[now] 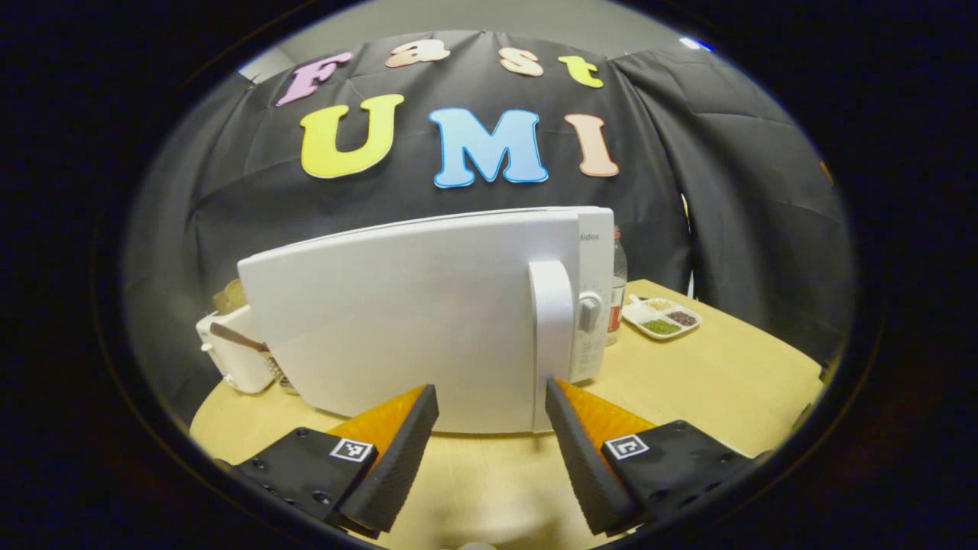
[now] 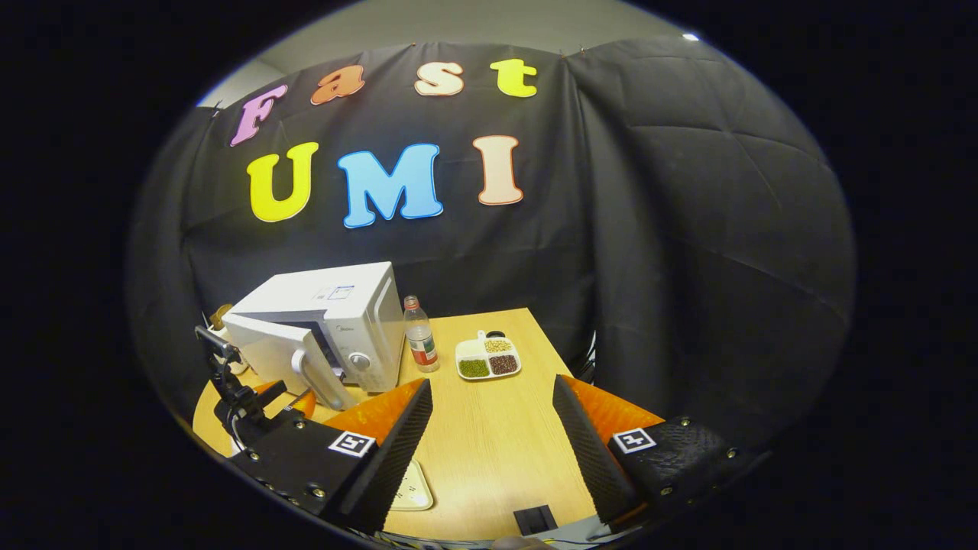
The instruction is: Open the microwave oven with the left hand, put the food in, and close the microwave oven.
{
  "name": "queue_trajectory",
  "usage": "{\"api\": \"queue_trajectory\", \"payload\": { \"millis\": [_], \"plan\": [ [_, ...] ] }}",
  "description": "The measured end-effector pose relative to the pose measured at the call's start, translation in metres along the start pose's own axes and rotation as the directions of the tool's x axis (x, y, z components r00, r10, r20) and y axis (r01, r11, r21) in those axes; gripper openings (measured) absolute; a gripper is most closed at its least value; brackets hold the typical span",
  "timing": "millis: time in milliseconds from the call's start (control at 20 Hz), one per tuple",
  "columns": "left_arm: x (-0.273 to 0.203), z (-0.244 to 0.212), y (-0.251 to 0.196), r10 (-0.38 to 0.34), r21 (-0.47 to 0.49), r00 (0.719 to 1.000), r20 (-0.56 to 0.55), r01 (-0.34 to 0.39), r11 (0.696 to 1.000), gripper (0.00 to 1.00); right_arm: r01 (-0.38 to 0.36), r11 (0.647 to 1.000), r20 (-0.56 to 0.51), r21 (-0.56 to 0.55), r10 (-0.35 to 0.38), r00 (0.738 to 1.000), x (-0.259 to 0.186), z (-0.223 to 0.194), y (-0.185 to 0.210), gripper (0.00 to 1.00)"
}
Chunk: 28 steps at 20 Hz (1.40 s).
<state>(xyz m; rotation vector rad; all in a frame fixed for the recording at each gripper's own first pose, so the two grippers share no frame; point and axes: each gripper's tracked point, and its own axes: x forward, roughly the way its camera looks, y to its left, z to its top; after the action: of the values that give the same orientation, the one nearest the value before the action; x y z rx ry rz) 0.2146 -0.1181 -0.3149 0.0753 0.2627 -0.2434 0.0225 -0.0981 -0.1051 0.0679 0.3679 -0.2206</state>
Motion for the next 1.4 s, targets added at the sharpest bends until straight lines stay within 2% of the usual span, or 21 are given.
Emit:
{"api": "queue_trajectory", "payload": {
  "millis": [150,350,450,500,700,750,800,850,1050,1100,1200,1400],
  "plan": [
    [0.021,0.01,0.0,0.012,-0.011,1.0,0.008,-0.012,1.0,0.94,0.003,1.0,-0.006,0.008,-0.003,1.0,0.005,-0.001,-0.002,0.97],
    [0.036,0.02,0.007,0.055,0.023,0.998,0.022,-0.056,0.998,0.95,0.002,1.0,-0.014,0.021,-0.001,1.0,0.01,0.0,-0.004,0.97],
    [0.04,0.015,0.001,0.037,-0.026,0.999,0.012,-0.037,0.999,1.0,0.0,1.0,-0.016,0.024,0.0,1.0,0.013,0.001,-0.006,0.97],
    [0.04,0.015,0.002,0.045,-0.034,0.999,0.014,-0.045,0.998,0.98,0.002,1.0,-0.013,0.024,-0.001,1.0,0.013,0.003,-0.007,0.97],
    [0.042,0.017,0.002,0.063,-0.032,0.998,0.014,-0.062,0.998,1.0,-0.007,1.0,-0.018,0.016,0.007,1.0,0.015,0.003,-0.008,0.97],
    [0.044,0.018,0.002,0.07,-0.022,0.997,0.022,-0.069,0.997,0.95,-0.009,1.0,-0.018,0.013,0.01,1.0,0.016,0.003,-0.007,0.97],
    [0.05,0.023,0.008,0.115,-0.003,0.993,0.027,-0.115,0.993,0.97,-0.016,1.0,-0.02,0.01,0.016,1.0,0.016,0.002,-0.006,0.97],
    [0.053,0.019,-0.002,0.063,-0.007,0.998,-0.006,-0.063,0.998,0.99,-0.025,1.0,-0.023,0.008,0.025,0.999,0.016,0.001,-0.004,0.97],
    [0.047,0.014,0.004,0.124,0.003,0.992,-0.023,-0.124,0.992,0.99,-0.068,0.998,-0.02,-0.001,0.068,0.997,0.014,0.0,0.007,0.97],
    [0.044,0.016,0.004,0.124,-0.002,0.992,-0.018,-0.124,0.992,1.0,-0.072,0.997,-0.022,-0.005,0.072,0.997,0.014,0.0,0.007,0.97],
    [0.035,0.017,0.002,0.122,-0.01,0.992,-0.025,-0.122,0.992,0.95,-0.088,0.996,-0.013,0.004,0.088,0.996,0.01,0.003,0.009,0.97],
    [-0.016,0.042,-0.003,0.115,-0.021,0.993,0.007,-0.115,0.993,0.98,-0.125,0.992,0.029,-0.011,0.126,0.992,0.002,0.018,0.012,0.97]
  ]
}}
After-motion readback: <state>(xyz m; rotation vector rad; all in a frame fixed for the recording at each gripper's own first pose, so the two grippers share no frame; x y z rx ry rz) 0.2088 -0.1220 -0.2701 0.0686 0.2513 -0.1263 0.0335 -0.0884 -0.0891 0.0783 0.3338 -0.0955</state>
